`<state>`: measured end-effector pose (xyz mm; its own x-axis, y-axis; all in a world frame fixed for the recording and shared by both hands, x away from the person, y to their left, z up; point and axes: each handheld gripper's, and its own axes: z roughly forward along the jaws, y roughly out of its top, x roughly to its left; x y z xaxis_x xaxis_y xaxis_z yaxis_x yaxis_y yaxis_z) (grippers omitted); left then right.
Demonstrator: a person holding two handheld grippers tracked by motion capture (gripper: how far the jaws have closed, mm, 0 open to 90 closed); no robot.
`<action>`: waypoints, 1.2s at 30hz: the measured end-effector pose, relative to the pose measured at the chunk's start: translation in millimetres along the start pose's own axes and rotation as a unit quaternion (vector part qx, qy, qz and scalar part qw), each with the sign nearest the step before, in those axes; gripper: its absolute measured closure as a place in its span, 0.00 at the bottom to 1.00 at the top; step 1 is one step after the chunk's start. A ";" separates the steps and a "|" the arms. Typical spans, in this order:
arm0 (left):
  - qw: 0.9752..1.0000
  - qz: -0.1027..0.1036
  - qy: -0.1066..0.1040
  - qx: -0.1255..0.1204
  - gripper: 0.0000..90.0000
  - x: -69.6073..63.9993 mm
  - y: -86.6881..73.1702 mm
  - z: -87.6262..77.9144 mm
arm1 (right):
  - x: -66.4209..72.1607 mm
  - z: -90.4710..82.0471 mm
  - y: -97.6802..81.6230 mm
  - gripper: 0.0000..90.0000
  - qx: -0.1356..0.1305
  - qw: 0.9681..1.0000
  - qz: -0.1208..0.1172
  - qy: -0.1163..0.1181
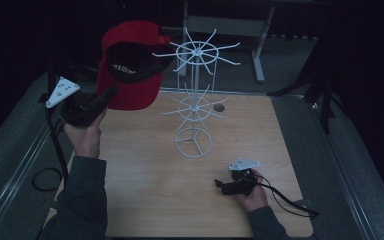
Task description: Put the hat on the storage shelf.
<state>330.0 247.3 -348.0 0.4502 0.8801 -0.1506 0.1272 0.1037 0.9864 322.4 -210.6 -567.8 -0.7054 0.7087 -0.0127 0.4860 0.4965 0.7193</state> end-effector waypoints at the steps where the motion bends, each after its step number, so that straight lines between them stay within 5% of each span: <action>1: 1.000 -0.001 0.000 0.000 0.95 0.2 -3.9 0.2 | 0.0 0.0 0.0 0.15 0.000 1.000 0.000 0.000; 21: 0.999 -0.011 -0.012 0.049 0.94 6.0 -75.7 7.1 | 0.0 0.0 0.0 0.15 0.000 1.000 0.000 0.000; 30: 0.997 -0.010 -0.031 0.068 0.92 1.2 -85.5 6.6 | 0.1 0.1 -0.1 0.15 0.000 1.000 0.001 0.000; 36: 0.996 -0.002 -0.040 0.080 0.79 0.0 -87.0 2.8 | 0.2 0.0 -0.1 0.15 0.000 1.000 0.001 0.000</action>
<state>321.4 236.9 -434.0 0.5177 0.8393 -0.1661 0.2656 0.0268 0.9637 322.3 -210.4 -567.8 -0.7049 0.7092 -0.0108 0.4872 0.4952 0.7193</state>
